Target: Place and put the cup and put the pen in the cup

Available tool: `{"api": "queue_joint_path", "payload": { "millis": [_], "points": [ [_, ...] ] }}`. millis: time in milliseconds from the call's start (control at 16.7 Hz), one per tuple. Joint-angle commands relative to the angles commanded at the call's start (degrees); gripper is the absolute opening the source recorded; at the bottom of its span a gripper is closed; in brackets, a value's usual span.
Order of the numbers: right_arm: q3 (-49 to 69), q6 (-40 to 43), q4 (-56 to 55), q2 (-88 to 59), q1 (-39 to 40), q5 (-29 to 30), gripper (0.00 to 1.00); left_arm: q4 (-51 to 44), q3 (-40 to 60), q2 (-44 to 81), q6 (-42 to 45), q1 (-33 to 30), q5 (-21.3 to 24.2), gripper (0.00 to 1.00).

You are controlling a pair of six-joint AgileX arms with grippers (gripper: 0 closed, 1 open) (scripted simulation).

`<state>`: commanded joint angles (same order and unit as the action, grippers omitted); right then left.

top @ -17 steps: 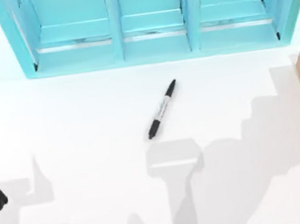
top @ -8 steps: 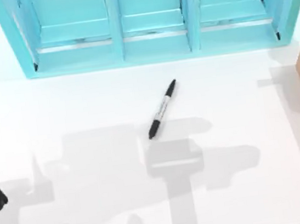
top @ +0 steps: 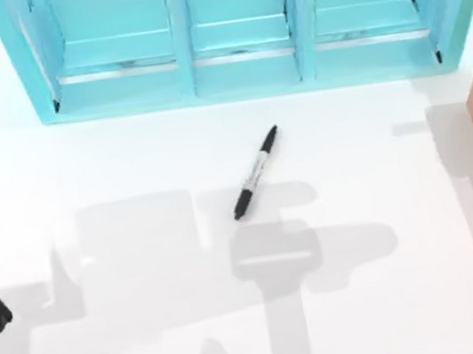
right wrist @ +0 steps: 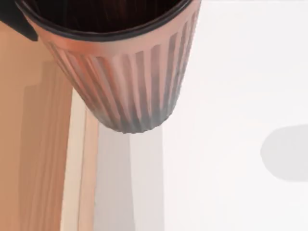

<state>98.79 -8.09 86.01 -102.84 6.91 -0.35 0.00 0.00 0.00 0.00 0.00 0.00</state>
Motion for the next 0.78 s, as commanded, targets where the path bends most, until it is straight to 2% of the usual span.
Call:
{"api": "queue_joint_path", "payload": {
  "millis": [420,780],
  "points": [
    [5.86,-14.14,-8.36,-15.4,14.32,1.94,0.0,0.0,0.0,0.0,0.0,0.0,0.0,1.0],
    [5.77,-15.2,-9.23,-16.4,15.04,1.88,0.0,0.0,0.0,0.0,0.0,0.0,0.0,1.0]
  ]
}}
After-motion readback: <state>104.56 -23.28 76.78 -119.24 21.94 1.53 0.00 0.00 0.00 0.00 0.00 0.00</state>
